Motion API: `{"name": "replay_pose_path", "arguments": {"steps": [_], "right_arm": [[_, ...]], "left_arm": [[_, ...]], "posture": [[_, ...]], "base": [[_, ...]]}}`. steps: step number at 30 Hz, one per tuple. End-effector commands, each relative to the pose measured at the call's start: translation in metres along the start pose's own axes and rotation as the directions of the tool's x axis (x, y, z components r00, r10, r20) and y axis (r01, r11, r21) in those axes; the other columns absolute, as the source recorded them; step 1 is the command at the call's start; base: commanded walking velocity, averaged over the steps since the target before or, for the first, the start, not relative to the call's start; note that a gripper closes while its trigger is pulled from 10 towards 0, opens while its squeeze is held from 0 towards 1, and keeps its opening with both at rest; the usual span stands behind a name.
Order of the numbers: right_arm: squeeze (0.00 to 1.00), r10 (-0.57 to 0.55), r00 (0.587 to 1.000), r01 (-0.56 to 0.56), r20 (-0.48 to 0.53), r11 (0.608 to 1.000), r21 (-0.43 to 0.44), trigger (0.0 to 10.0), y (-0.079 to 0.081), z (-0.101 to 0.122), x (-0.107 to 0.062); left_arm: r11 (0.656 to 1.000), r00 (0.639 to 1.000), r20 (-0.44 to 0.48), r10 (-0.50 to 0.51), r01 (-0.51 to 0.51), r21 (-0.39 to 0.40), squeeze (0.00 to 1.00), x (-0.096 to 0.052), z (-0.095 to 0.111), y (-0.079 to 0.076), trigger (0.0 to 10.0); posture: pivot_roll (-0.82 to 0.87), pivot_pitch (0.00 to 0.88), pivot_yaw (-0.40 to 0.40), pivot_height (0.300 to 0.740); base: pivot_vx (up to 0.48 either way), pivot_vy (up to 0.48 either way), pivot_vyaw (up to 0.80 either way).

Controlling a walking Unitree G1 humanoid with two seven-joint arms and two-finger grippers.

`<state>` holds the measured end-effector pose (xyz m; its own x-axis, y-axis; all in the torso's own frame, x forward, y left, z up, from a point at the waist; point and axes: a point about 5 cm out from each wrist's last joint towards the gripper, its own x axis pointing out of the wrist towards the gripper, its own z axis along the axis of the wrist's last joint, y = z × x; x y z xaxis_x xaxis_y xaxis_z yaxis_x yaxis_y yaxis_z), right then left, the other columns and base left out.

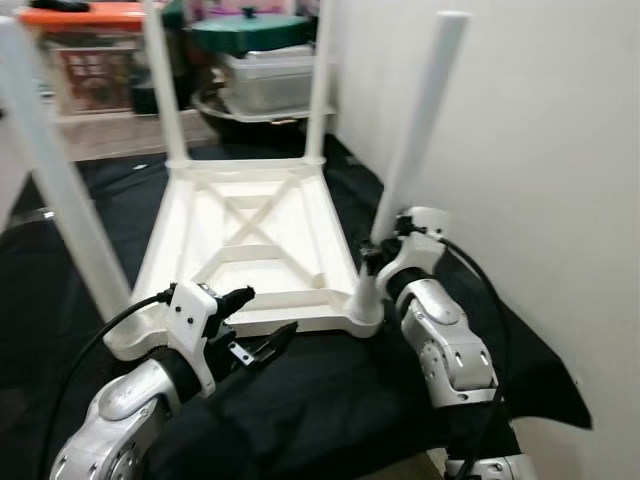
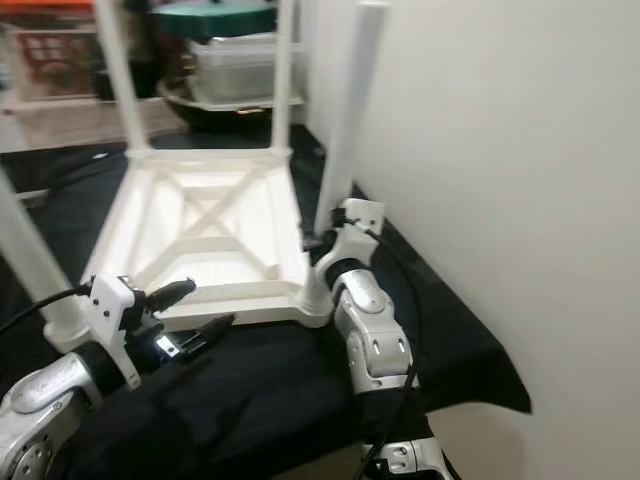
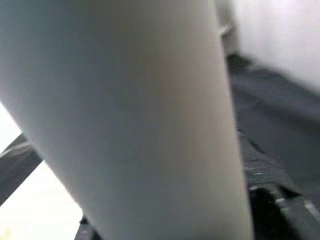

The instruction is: Building children table

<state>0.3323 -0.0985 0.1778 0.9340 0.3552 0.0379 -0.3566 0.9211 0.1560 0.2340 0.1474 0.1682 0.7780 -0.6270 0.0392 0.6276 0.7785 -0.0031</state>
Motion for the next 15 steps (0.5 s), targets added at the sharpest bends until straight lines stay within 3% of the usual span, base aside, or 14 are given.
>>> {"name": "replay_pose_path", "arguments": {"steps": [1, 3, 4, 6, 7, 8, 9, 10, 11, 12, 13, 14, 15], "right_arm": [[0.00, 0.361, 0.932, -0.361, -0.022, 0.932, 0.022, 10.0, 0.015, 0.004, 0.001], [0.00, 0.361, 0.932, -0.361, -0.022, 0.932, 0.022, 10.0, 0.015, 0.004, 0.001], [0.00, 0.620, 0.783, -0.621, -0.055, 0.784, -0.005, 10.0, 0.024, 0.008, -0.005], [0.00, 0.620, 0.783, -0.621, -0.055, 0.784, -0.005, 10.0, 0.024, 0.008, -0.005], [0.00, 0.752, 0.653, -0.755, -0.091, 0.655, -0.010, 10.0, 0.028, 0.008, -0.010], [0.00, 0.752, 0.653, -0.755, -0.091, 0.655, -0.010, 10.0, 0.028, 0.008, -0.010], [0.00, 0.678, 0.715, -0.690, -0.171, 0.724, -0.015, 0.0, 0.020, -0.007, 0.001], [0.00, 0.678, 0.715, -0.690, -0.171, 0.724, -0.015, 0.0, 0.020, -0.007, 0.001], [0.00, 0.283, 0.934, -0.297, -0.220, 0.954, -0.035, 0.0, -0.011, -0.020, 0.024], [0.00, 0.283, 0.934, -0.297, -0.220, 0.954, -0.035, 0.0, -0.011, -0.020, 0.024], [0.00, -0.042, 0.963, 0.026, -0.267, 0.998, -0.063, 0.0, -0.029, -0.031, 0.030], [0.00, -0.042, 0.963, 0.026, -0.267, 0.998, -0.063, 0.0, -0.029, -0.031, 0.030], [0.00, -0.235, 0.925, 0.218, -0.299, 0.972, -0.090, 0.0, -0.038, -0.038, 0.031]], "left_arm": [[1.000, 1.000, -0.024, -0.008, 0.008, -0.006, 0.00, 0.000, -0.004, 0.003, 10.0], [1.000, 1.000, -0.024, -0.008, 0.008, -0.006, 0.00, 0.000, -0.004, 0.003, 10.0], [1.000, 1.000, -0.022, -0.009, 0.009, 0.000, 0.00, 0.001, -0.003, 0.004, 10.0], [1.000, 1.000, -0.022, -0.009, 0.009, 0.000, 0.00, 0.001, -0.003, 0.004, 10.0], [1.000, 1.000, -0.021, -0.009, 0.009, 0.003, 0.00, 0.001, -0.003, 0.004, 10.0], [1.000, 1.000, -0.021, -0.009, 0.009, 0.003, 0.00, 0.001, -0.003, 0.004, 10.0], [1.000, 1.000, -0.019, -0.002, 0.002, 0.003, 0.00, 0.000, -0.003, 0.003, 10.0], [1.000, 1.000, -0.019, -0.002, 0.002, 0.003, 0.00, 0.000, -0.003, 0.003, 10.0], [1.000, 1.000, -0.018, 0.012, -0.012, 0.001, 0.00, -0.002, -0.004, 0.002, 10.0], [1.000, 1.000, -0.018, 0.012, -0.012, 0.001, 0.00, -0.002, -0.004, 0.002, 10.0], [1.000, 1.000, -0.019, 0.021, -0.021, -0.001, 0.00, -0.004, -0.004, 0.002, 10.0], [1.000, 1.000, -0.019, 0.021, -0.021, -0.001, 0.00, -0.004, -0.004, 0.002, 10.0], [1.000, 0.999, -0.020, 0.026, -0.027, -0.002, 0.00, -0.005, -0.005, 0.001, 10.0]], "posture": [[0.03, 0.000, -0.048, 0.740], [0.03, 0.000, -0.048, 0.740], [0.03, 0.000, -0.055, 0.740], [0.03, 0.000, -0.055, 0.740], [0.04, 0.000, -0.060, 0.740], [0.04, 0.000, -0.060, 0.740], [0.06, 0.000, -0.084, 0.740], [0.06, 0.000, -0.084, 0.740], [0.06, 0.000, -0.084, 0.740], [0.06, 0.000, -0.084, 0.740], [0.06, 0.000, -0.087, 0.740], [0.06, 0.000, -0.087, 0.740], [0.06, 0.000, -0.087, 0.740]], "base": [[0.000, 0.000, 0.00], [0.000, 0.000, 0.00], [0.000, 0.000, 0.00], [0.000, 0.000, 0.00], [0.000, 0.000, 0.00], [0.000, 0.000, 0.00], [0.000, 0.000, 0.00], [0.000, 0.000, 0.00], [0.000, 0.000, 0.00], [0.000, 0.000, 0.00], [0.000, 0.000, 0.00], [0.000, 0.000, 0.00], [0.000, 0.000, 0.00]]}}
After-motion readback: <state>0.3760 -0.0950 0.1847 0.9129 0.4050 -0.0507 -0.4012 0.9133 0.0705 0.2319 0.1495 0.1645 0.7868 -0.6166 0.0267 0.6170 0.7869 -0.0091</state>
